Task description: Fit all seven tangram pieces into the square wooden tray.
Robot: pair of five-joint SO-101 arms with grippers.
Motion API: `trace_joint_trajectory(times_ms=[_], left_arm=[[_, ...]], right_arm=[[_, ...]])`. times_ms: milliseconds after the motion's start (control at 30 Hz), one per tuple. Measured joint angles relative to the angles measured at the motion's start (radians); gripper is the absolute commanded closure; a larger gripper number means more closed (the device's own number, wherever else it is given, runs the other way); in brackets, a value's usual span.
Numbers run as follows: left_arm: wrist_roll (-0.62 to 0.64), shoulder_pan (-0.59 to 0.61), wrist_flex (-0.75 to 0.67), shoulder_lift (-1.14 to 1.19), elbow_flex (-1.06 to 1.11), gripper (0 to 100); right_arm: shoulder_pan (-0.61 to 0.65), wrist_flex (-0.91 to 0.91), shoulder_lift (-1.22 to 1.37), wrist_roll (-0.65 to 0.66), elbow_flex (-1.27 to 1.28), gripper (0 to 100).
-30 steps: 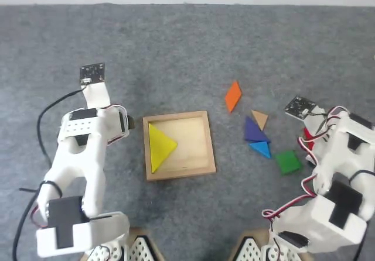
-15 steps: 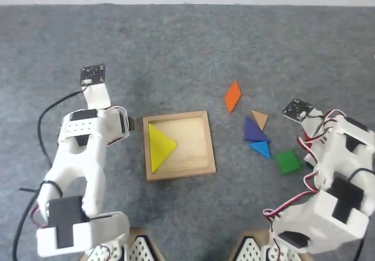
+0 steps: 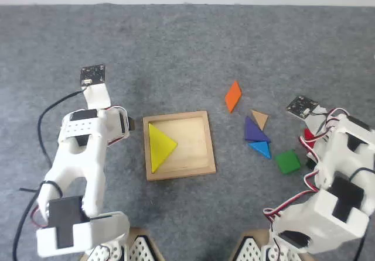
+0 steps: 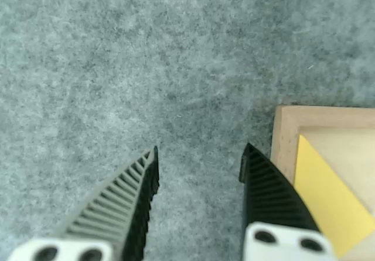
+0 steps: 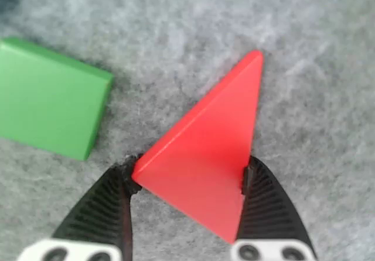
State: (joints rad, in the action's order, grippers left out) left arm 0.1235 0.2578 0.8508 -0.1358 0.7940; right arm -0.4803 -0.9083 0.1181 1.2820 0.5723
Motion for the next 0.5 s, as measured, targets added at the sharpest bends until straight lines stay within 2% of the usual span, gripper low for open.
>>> trace_joint_trajectory(times_ms=[267, 500], left_arm=[[0.000, 0.000, 0.000, 0.000, 0.000, 78], [-0.002, 0.000, 0.000, 0.000, 0.000, 78]], right_arm=[[0.041, 0.000, -0.112, -0.161, 0.003, 94.6], [0.124, -0.080, -0.255, -0.196, 0.003, 94.9]])
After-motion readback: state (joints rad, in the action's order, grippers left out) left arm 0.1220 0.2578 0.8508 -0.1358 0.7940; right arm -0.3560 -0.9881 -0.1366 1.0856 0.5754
